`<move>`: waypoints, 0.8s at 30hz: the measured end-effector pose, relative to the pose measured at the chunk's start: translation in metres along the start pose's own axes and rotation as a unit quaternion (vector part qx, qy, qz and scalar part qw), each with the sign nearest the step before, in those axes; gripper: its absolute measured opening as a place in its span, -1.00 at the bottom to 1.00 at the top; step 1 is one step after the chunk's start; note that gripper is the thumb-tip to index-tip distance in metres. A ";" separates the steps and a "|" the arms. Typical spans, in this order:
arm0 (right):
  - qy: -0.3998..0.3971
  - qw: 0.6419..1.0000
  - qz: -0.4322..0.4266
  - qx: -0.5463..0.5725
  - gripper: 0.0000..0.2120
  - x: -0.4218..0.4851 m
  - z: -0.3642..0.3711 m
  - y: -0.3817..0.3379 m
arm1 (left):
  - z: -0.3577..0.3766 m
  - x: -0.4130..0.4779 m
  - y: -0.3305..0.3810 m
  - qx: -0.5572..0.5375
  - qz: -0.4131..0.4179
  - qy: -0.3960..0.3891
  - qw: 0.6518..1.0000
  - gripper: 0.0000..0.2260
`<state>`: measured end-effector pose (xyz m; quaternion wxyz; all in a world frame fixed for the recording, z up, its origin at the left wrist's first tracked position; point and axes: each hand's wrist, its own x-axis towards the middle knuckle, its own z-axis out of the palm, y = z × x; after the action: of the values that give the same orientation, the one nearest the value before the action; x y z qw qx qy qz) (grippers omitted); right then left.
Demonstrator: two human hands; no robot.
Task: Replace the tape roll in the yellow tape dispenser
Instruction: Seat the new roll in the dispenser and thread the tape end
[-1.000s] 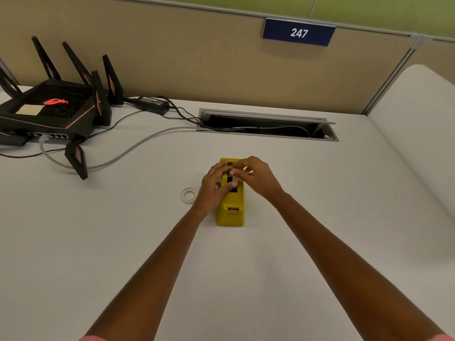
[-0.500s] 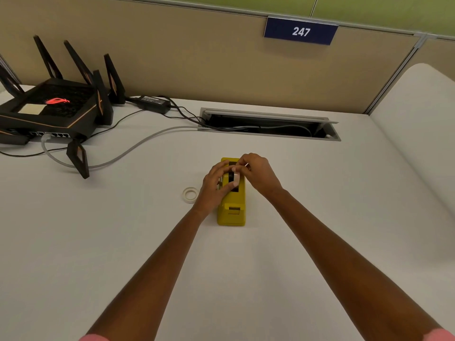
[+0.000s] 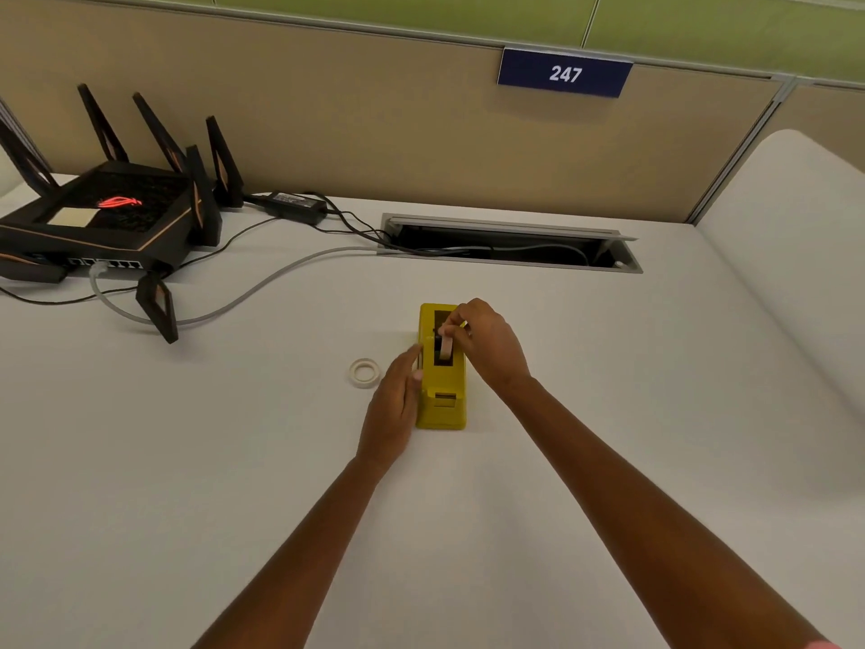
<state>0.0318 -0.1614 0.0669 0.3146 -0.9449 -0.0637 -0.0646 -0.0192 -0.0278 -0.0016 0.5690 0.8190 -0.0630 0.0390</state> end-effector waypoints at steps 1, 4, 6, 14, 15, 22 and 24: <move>0.008 1.000 -0.004 -0.004 -0.84 -0.002 0.001 -0.001 | 0.000 -0.008 -0.001 0.007 0.003 -0.001 1.000 -0.62; 0.029 0.999 -0.018 -0.019 -0.84 -0.008 0.002 -0.004 | -0.001 -0.023 -0.002 0.064 0.038 -0.018 0.997 -0.45; 0.040 0.999 -0.018 -0.030 -0.84 -0.014 0.004 -0.005 | -0.003 -0.026 -0.002 0.110 0.049 -0.030 0.992 -0.29; 0.046 0.993 -0.019 -0.107 -0.80 -0.028 0.008 -0.010 | -0.002 -0.020 -0.001 0.155 0.030 -0.037 0.987 -0.48; 0.048 0.993 -0.016 -0.109 -0.80 -0.030 0.008 -0.010 | -0.002 -0.020 -0.001 0.155 0.028 -0.036 0.987 -0.48; 0.058 0.991 -0.019 -0.120 -0.80 -0.039 0.009 -0.013 | -0.001 -0.020 -0.002 0.176 0.024 -0.035 0.983 -0.47; 0.063 0.990 -0.020 -0.126 -0.80 -0.042 0.009 -0.013 | -0.001 -0.020 -0.003 0.180 0.025 -0.031 0.983 -0.46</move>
<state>-0.0110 -0.1492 0.0602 0.1952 -0.9696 -0.0538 -0.1372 -0.0391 -0.0251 -0.0065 0.4092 0.9068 -0.0931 0.0389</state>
